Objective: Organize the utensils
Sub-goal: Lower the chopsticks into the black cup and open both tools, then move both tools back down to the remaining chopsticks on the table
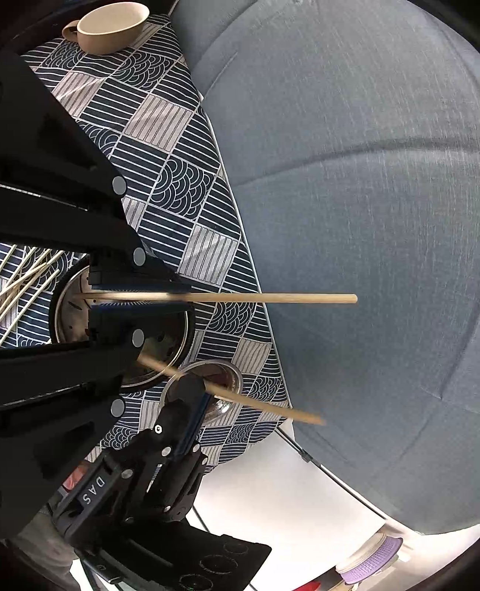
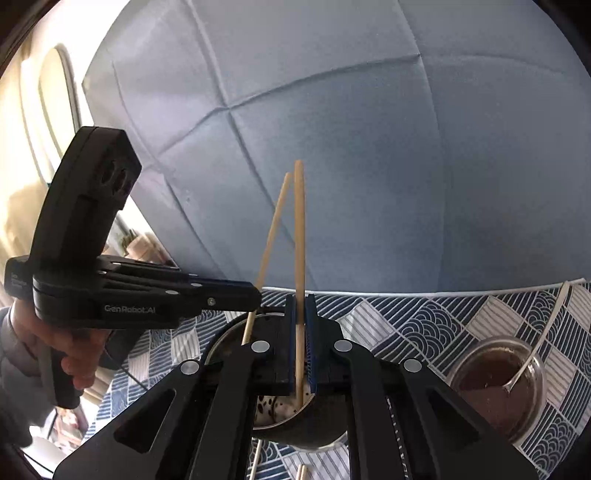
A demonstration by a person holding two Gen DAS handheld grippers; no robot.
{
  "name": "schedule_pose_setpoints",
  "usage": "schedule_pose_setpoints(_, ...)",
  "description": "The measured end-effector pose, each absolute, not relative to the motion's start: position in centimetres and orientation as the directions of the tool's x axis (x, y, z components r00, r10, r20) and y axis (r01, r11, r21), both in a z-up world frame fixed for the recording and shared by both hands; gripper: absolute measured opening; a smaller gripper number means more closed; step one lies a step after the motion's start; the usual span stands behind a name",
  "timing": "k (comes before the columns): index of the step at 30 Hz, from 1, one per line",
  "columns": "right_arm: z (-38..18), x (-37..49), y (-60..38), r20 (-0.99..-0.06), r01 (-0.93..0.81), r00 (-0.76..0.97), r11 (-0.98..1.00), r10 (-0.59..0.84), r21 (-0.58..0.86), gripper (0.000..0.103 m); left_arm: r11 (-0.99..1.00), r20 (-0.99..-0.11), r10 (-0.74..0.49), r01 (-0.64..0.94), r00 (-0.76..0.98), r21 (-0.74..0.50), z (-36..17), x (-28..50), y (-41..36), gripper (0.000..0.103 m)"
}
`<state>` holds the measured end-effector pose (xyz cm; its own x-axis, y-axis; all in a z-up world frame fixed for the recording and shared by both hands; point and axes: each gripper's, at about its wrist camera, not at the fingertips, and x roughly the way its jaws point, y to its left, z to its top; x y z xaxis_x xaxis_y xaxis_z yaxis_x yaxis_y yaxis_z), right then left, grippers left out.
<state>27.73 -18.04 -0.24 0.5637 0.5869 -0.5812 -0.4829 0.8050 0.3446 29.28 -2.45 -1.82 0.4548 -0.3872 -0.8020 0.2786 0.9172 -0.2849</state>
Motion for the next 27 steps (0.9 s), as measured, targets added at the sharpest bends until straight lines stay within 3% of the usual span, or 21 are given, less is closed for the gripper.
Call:
schedule_pose_setpoints(8,0.6,27.4,-18.4,-0.587,-0.464,0.576,0.819,0.568,0.337,0.009,0.926,-0.808,-0.362,0.282,0.465,-0.252,-1.2,28.1,-2.4,0.007)
schedule_pose_setpoints(13,1.1,26.6,-18.7,-0.595,-0.454,0.582,0.828,0.555,0.329,0.011,0.933,-0.807,-0.343,0.276,0.481,-0.233,-0.4,27.2,-2.2,0.030)
schedule_pose_setpoints(15,1.3,26.2,-18.7,-0.595,-0.455,0.589,0.833,0.547,0.315,0.022,0.932,-0.804,-0.348,0.270,0.482,-0.242,-0.3,26.9,-1.9,0.034)
schedule_pose_setpoints(21,2.0,24.9,-19.0,-0.586,-0.450,0.608,0.841,0.535,0.300,0.041,0.943,-0.813,-0.327,0.224,0.482,-0.247,-0.4,25.8,-0.7,0.048)
schedule_pose_setpoints(27,2.1,24.0,-19.4,-0.586,-0.439,0.620,0.850,0.522,0.293,0.054,0.959,-0.837,-0.280,0.173,0.470,-0.223,-1.4,24.4,0.7,0.057)
